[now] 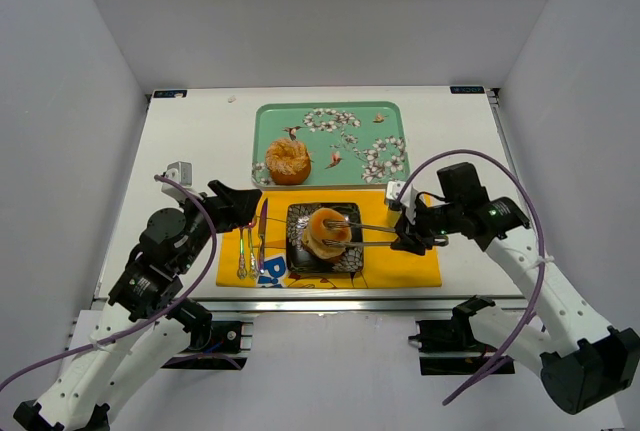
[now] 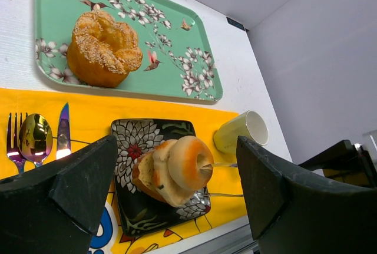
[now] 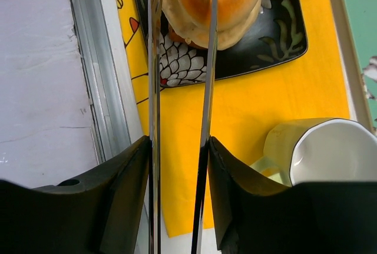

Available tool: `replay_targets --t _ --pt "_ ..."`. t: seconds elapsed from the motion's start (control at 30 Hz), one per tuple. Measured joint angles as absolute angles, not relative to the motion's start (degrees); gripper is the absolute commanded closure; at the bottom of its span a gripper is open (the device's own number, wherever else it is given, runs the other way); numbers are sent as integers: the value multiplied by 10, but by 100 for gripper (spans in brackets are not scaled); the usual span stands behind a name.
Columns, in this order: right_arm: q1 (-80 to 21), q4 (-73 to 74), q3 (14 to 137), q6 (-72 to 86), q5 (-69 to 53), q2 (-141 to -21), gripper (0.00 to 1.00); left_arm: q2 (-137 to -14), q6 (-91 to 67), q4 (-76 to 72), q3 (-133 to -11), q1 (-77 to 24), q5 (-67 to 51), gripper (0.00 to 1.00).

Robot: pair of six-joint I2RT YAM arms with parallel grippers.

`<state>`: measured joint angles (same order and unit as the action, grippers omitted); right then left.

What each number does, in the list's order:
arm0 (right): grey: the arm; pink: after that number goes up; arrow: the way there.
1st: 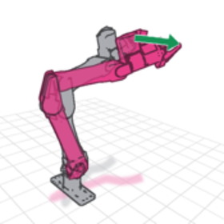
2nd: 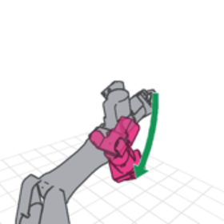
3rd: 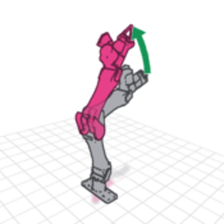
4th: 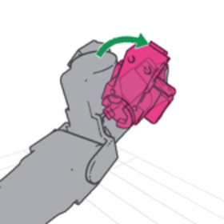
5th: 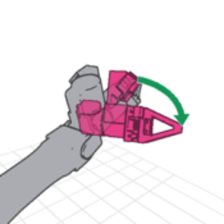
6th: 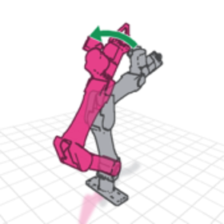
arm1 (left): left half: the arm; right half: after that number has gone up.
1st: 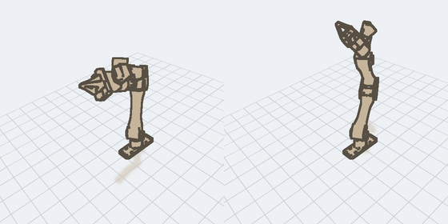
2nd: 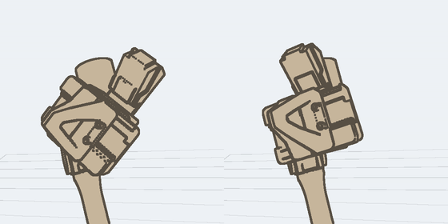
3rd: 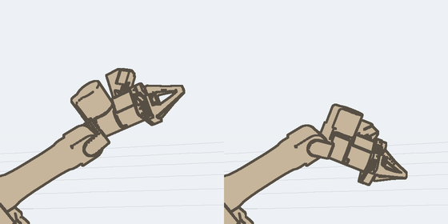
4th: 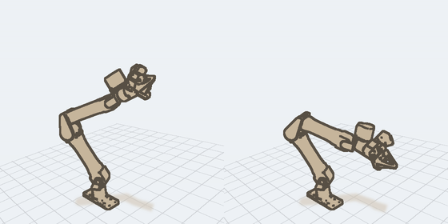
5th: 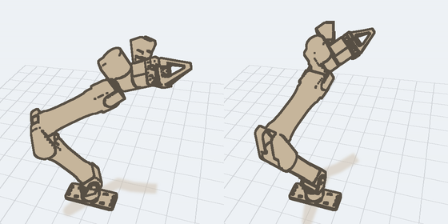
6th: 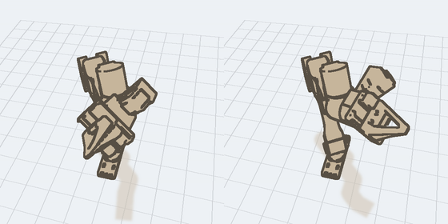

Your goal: Place the bread

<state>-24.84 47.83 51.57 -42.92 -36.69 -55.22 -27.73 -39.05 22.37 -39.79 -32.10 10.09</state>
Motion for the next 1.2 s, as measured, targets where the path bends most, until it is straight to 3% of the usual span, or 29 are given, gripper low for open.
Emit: replay_targets --t 0.4,0.5,0.53,0.6,0.63,1.0,1.2 --pt "-248 473 529 -413 -375 -500 60 -276 -390 224 -398 -321 101 9" --pt "-244 440 540 -357 -367 -499 72 -276 -390 223 -398 -321 101 9" --pt "-237 423 546 -335 -364 -501 82 -276 -390 222 -398 -321 101 9" --pt "-216 382 559 -285 -355 -509 89 -277 -390 222 -398 -321 101 9" --pt "-203 364 565 -267 -352 -514 100 -277 -390 223 -398 -321 101 9" --pt "114 216 579 -142 -307 -707 100 -268 -390 219 -395 -321 101 9" --pt "169 147 540 -146 -245 -835 93 -281 -390 217 -389 -321 99 9"
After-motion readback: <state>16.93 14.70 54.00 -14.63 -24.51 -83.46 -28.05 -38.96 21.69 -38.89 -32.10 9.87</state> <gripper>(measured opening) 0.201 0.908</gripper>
